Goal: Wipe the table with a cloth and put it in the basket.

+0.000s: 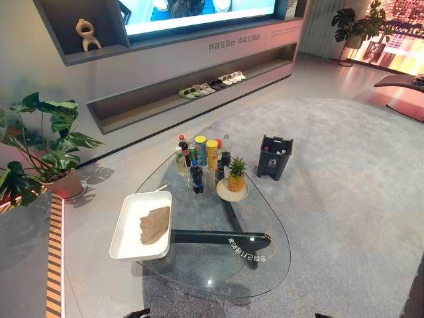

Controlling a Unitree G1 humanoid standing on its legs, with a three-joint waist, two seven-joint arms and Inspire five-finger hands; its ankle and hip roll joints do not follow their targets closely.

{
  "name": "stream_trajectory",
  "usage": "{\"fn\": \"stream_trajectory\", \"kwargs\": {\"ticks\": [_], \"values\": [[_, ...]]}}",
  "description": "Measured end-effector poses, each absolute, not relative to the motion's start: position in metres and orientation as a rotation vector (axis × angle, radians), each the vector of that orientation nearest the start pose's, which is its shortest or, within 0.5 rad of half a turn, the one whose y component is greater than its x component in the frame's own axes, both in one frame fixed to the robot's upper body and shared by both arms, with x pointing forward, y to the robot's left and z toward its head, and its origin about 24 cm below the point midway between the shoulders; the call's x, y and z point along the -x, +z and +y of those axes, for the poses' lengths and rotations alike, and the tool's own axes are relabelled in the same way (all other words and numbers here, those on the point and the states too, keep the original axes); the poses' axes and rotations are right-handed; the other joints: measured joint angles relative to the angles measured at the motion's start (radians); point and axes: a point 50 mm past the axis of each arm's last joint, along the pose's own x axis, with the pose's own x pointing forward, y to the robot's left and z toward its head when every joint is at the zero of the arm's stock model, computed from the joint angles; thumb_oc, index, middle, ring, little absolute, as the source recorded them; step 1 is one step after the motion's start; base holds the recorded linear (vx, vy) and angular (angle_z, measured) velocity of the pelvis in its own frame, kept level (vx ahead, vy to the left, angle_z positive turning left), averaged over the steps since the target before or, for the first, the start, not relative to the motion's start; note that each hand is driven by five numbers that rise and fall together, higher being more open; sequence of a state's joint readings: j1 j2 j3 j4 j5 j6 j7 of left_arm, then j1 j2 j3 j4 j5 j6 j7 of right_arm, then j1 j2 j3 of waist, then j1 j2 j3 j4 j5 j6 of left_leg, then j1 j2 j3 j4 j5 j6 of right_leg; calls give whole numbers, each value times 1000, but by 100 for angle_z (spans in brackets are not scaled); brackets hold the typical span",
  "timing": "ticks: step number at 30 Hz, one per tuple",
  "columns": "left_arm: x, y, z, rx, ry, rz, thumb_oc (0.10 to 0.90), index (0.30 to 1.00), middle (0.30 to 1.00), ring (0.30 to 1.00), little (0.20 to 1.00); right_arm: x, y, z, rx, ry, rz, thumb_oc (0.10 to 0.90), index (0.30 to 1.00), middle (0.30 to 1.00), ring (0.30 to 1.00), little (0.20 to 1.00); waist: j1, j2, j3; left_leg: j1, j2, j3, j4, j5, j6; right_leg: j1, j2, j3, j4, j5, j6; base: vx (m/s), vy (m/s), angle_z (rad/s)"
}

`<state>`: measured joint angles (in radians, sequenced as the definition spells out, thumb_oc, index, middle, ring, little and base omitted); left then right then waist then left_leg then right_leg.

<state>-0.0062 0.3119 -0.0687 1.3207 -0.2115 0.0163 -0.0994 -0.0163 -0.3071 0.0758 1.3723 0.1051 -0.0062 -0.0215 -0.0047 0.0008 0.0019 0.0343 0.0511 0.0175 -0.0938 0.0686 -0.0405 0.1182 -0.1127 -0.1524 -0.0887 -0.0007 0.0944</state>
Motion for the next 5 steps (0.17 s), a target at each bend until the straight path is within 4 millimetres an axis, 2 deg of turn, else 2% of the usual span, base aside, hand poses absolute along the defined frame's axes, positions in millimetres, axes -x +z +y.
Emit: {"fn": "stream_trajectory", "kwargs": {"ticks": [5], "values": [[-70,-158,266,-63,199,1305,800,900,900,900,900,-60,-159,-270,238,-220,1344,800,900,900,900,900,0,2,-1,0,6,1,0,-1,-1,-2,1,2,-1,0,-3,0,0,0]]}}
